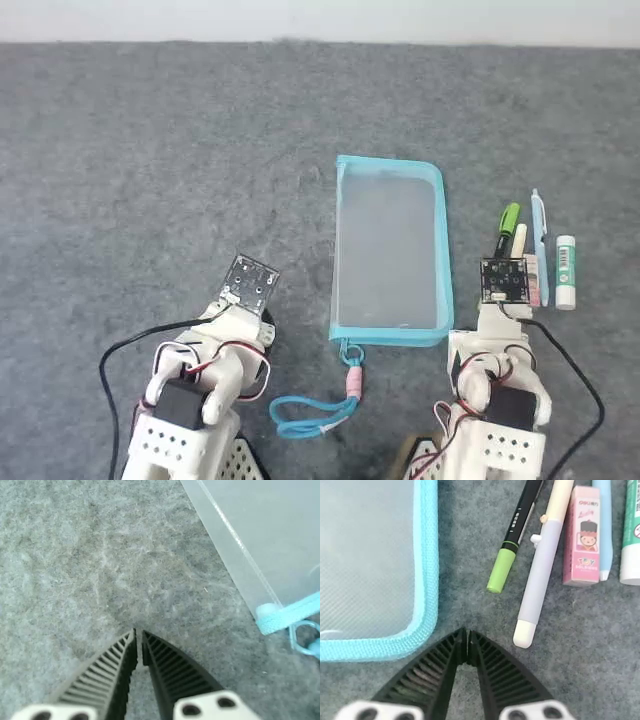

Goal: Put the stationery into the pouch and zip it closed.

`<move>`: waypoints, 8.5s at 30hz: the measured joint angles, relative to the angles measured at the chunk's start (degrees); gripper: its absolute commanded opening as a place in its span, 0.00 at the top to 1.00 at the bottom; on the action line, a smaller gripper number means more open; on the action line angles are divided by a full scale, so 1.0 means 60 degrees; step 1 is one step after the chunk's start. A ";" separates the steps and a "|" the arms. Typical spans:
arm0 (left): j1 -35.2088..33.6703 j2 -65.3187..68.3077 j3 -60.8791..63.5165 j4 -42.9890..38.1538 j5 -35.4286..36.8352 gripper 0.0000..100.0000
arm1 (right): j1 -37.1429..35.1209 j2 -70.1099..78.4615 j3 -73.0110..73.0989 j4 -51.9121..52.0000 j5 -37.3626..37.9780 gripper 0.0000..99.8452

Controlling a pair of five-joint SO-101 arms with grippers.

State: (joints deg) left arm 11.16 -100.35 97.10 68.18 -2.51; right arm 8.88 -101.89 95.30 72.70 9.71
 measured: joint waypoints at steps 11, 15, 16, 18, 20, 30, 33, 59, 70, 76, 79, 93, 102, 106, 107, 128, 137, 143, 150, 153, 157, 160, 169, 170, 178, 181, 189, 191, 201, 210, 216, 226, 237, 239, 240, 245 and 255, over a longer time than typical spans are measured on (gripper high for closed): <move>0.0000 0.0000 0.0000 0.0000 0.0000 0.98 | 0.0000 0.0000 0.0000 0.0000 0.0000 0.99; 0.0000 0.0000 0.0000 0.0000 0.0000 0.98 | 0.0000 0.0000 0.0000 0.0000 0.0000 0.99; 0.0000 0.0000 0.0000 0.0000 0.0000 0.98 | 0.0000 0.0000 0.0000 0.0000 0.0000 0.99; 0.0000 0.0000 0.0000 0.0000 0.0000 0.98 | 0.0000 0.0000 0.0000 0.0000 0.0000 0.99; 0.0000 0.0000 0.0000 0.0000 0.0000 0.98 | 0.0000 0.0000 0.0000 0.0000 0.0000 0.99; 0.0000 0.0000 0.0000 0.0000 0.0000 0.98 | 0.0000 0.0000 0.0000 0.0000 0.0000 0.99; 0.0000 0.0000 0.0000 0.0000 0.0000 0.98 | 0.0000 0.0000 0.0000 0.0000 0.0000 0.99; 0.0000 0.0000 0.0000 0.0000 0.0000 0.98 | 0.0000 0.0000 0.0000 0.0000 0.0000 0.99; 0.0000 0.0000 0.0000 0.0000 0.0000 0.98 | 0.0000 0.0000 0.0000 0.0000 0.0000 0.99; 0.0000 0.0000 0.0000 0.0000 0.0000 0.98 | 0.0000 0.0000 0.0000 0.0000 0.0000 0.99; 0.0000 0.0000 0.0000 0.0000 0.0000 0.98 | 0.0000 0.0000 0.0000 0.0000 0.0000 0.99; 0.0000 0.0000 0.0000 0.0000 0.0000 0.98 | 0.0000 0.0000 0.0000 0.0000 0.0000 0.99; 0.0000 0.0000 0.0000 0.0000 0.0000 0.98 | 0.0000 0.0000 0.0000 0.0000 0.0000 0.99; 0.0000 0.0000 0.0000 0.0000 0.0000 0.98 | 0.0000 0.0000 0.0000 0.0000 0.0000 0.99; 0.0000 0.0000 0.0000 0.0000 0.0000 0.98 | 0.0000 0.0000 0.0000 0.0000 0.0000 0.99; 0.0059 0.0000 0.0000 0.0000 0.0000 0.98 | 0.0059 0.0000 0.0000 0.0029 0.0000 0.99; 0.0059 0.0000 0.0000 0.0000 0.0000 0.98 | 0.0044 0.0000 0.0000 0.0029 0.0000 0.99; 0.0059 0.0000 0.0000 0.0000 0.0000 0.98 | 0.0044 0.0000 0.0000 0.0029 0.0000 0.99; 0.0059 0.0000 0.0000 0.0000 0.0000 0.98 | 0.0044 0.0000 0.0000 0.0029 0.0000 0.99; 0.0059 0.0000 0.0000 0.0000 0.0000 0.98 | 0.0044 0.0000 0.0000 0.0029 0.0000 0.99; 0.0059 0.0000 0.0000 0.0000 0.0000 0.98 | 0.0044 0.0000 0.0000 0.0029 0.0000 0.99; 0.0059 0.0000 0.0000 0.0000 0.0000 0.98 | 0.0044 0.0000 0.0000 0.0029 0.0000 0.99; 0.0059 0.0000 0.0000 0.0000 0.0000 0.98 | 0.0044 0.0000 0.0000 0.0029 0.0000 0.99; 0.0059 0.0000 0.0000 0.0000 0.0000 0.98 | 0.0044 0.0000 0.0000 0.0029 0.0000 0.99; 0.0059 0.0000 0.0000 0.0000 0.0000 0.98 | 0.0044 0.0000 0.0000 -0.0161 0.0000 0.99; 0.0059 0.0000 0.0000 0.0000 0.0000 0.98 | 0.0044 0.0000 0.0000 -0.1319 0.0044 0.99; 0.0059 0.0000 0.0000 0.0000 0.0000 0.98 | -0.0117 0.0000 -0.0029 -0.2505 0.2579 0.99; 0.0059 0.0000 0.0000 0.0000 0.0000 0.98 | -0.0425 0.0000 -0.0278 -0.2227 0.2901 0.99; 0.0059 0.0000 0.0000 0.0000 0.0000 0.98 | -0.0791 0.2330 -0.3443 -0.1729 0.3179 0.93; 0.0059 0.0000 0.0000 0.0000 0.0000 0.98 | -0.2198 0.9231 -0.7018 -0.0293 0.3165 0.93; 0.0059 0.0000 0.0000 0.0000 0.0000 0.98 | -0.4044 1.0227 -0.7897 0.1758 0.3179 0.93; 0.0059 0.0000 0.0000 0.0000 0.0000 0.98 | -0.4542 0.9641 -0.7004 0.1919 0.4322 0.93; 0.0059 0.0000 0.0000 0.0000 0.0000 0.98 | -0.4557 1.2293 -0.6960 0.0352 0.4381 0.93; 0.0059 0.0000 0.0000 0.0000 0.0000 0.98 | -0.4557 1.2762 -0.6960 -0.0088 0.4366 0.93; 0.0059 0.0000 0.0000 0.0000 0.0000 0.98 | -0.4557 1.2982 -0.6960 -0.0322 0.4366 0.93; 0.0059 0.0000 0.0000 0.0000 0.0000 0.98 | -0.4513 1.3714 -0.6960 -0.1128 0.3707 0.93; 0.0059 0.0000 0.0000 0.0000 0.0000 0.98 | -0.4527 1.4711 -0.8806 -0.1348 0.2505 0.93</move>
State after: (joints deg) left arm 11.52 -100.35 97.10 68.18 -2.51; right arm -18.29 -13.63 42.46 64.62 24.75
